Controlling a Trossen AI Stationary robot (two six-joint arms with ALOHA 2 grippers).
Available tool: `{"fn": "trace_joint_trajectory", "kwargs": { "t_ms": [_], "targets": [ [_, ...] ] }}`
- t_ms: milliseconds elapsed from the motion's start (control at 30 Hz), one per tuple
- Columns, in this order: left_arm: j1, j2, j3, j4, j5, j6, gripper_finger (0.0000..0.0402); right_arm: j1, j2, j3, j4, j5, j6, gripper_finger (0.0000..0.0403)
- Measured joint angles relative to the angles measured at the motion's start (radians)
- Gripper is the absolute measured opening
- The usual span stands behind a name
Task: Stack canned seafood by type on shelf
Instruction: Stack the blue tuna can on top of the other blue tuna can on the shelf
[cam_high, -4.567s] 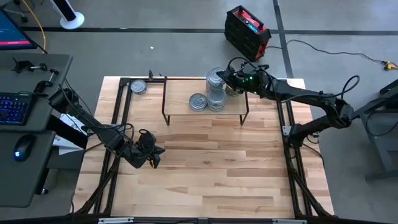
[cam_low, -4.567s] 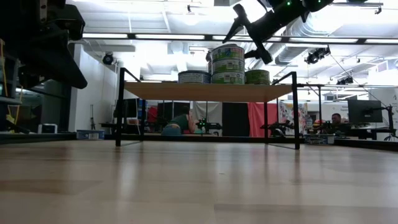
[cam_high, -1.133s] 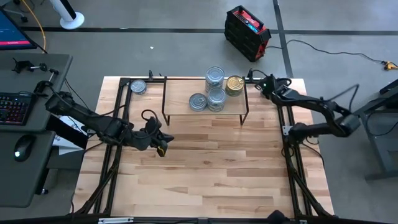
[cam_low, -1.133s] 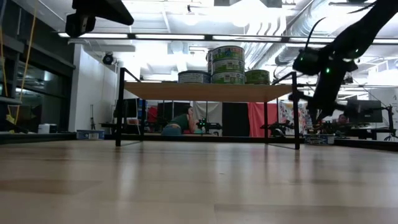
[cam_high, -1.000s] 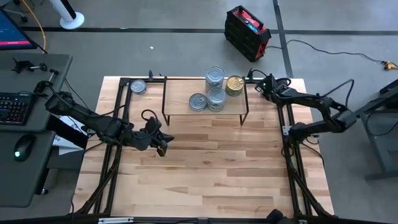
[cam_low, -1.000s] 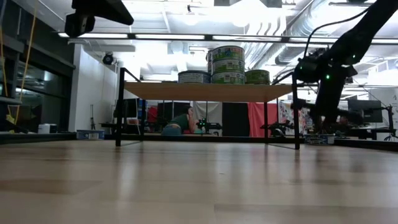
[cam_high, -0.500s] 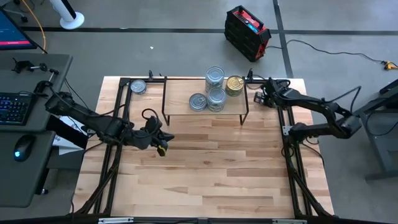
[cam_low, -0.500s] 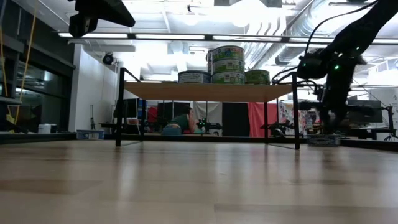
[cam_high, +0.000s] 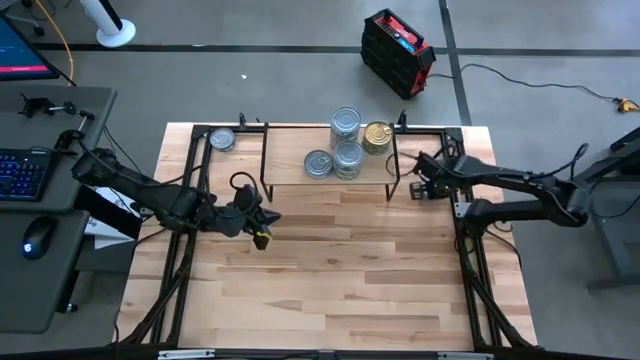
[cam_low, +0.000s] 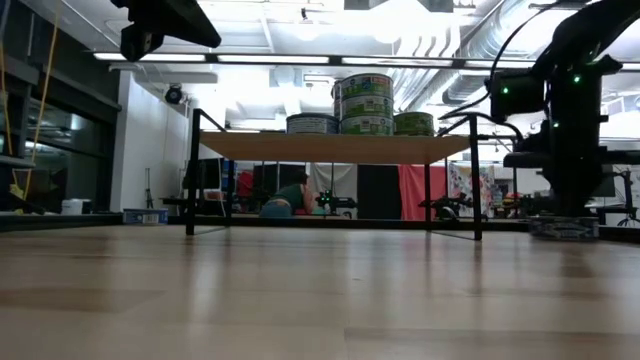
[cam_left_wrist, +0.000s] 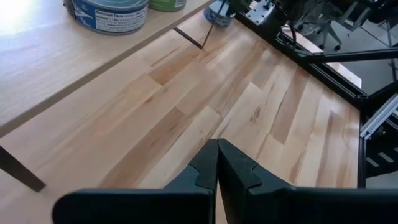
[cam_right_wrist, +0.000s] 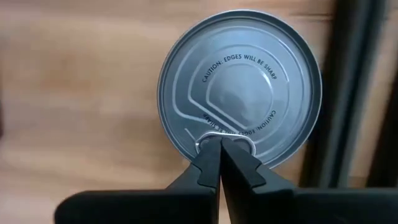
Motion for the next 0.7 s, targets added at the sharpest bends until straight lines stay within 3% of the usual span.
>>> {"fn": "trace_joint_trajectory", "kwargs": {
  "t_ms": [367,700],
  "targets": [
    [0.000,0.000,0.000,0.000,0.000,0.016,0.0001,0.344,0.000,0.001,-0.026,-0.063,0.109,0.0000],
    [0.000,0.000,0.000,0.000,0.000,0.064,0.0001,0.674,0.000,0.001,0.015,-0.137,0.344,0.0000]
  ]
}}
